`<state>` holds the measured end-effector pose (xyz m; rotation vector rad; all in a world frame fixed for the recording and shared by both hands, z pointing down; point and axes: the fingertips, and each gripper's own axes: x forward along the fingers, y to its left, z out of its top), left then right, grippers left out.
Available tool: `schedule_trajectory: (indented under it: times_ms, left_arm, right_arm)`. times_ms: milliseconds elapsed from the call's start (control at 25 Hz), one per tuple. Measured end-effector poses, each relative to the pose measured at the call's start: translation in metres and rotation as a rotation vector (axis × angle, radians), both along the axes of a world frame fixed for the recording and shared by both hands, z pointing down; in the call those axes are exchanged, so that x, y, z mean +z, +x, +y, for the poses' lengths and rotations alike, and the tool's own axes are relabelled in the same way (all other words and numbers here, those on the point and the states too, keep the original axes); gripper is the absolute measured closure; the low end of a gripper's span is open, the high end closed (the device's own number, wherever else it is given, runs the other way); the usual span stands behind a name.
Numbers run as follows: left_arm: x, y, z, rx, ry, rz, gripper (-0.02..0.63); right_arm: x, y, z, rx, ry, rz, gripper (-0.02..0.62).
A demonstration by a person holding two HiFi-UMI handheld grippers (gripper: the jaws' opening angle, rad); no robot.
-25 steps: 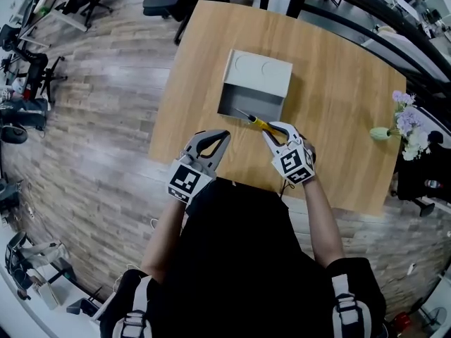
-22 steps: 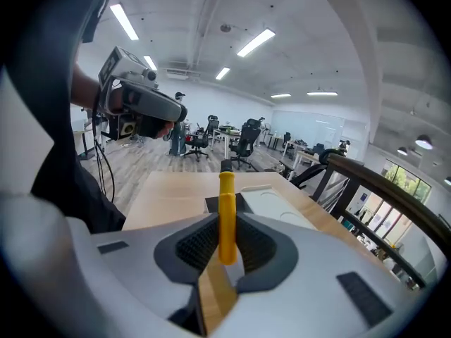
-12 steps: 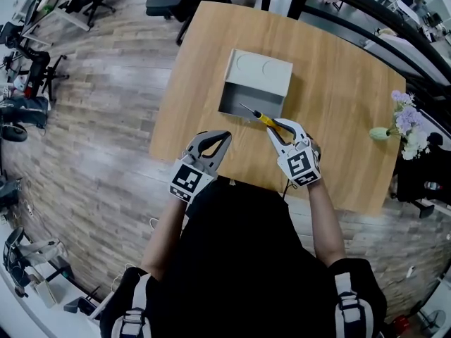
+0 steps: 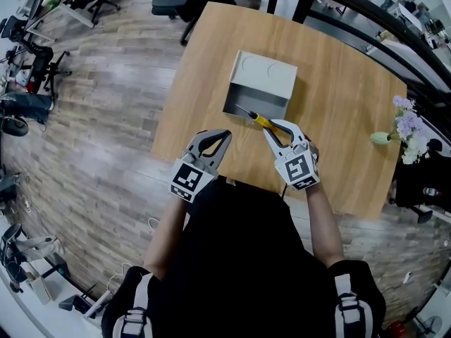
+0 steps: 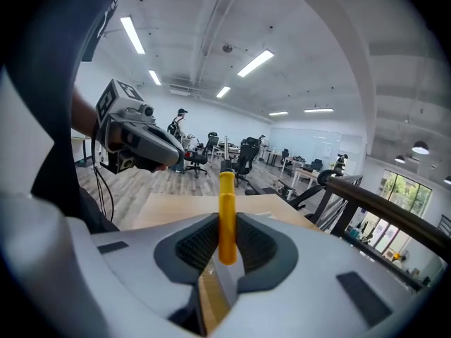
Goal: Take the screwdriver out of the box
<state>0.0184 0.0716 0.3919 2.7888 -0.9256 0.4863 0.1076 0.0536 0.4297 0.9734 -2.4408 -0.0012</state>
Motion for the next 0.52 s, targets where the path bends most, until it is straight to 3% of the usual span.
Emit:
schedule_trajectory:
  times_ms: [520]
  left_arm:
    - [0.001, -0.02, 0.009, -0.06, -0.013, 0.01, 0.584]
  right_arm:
    - [-0.011, -0.007, 0.002, -0.018, 0.018, -0.003, 0.509]
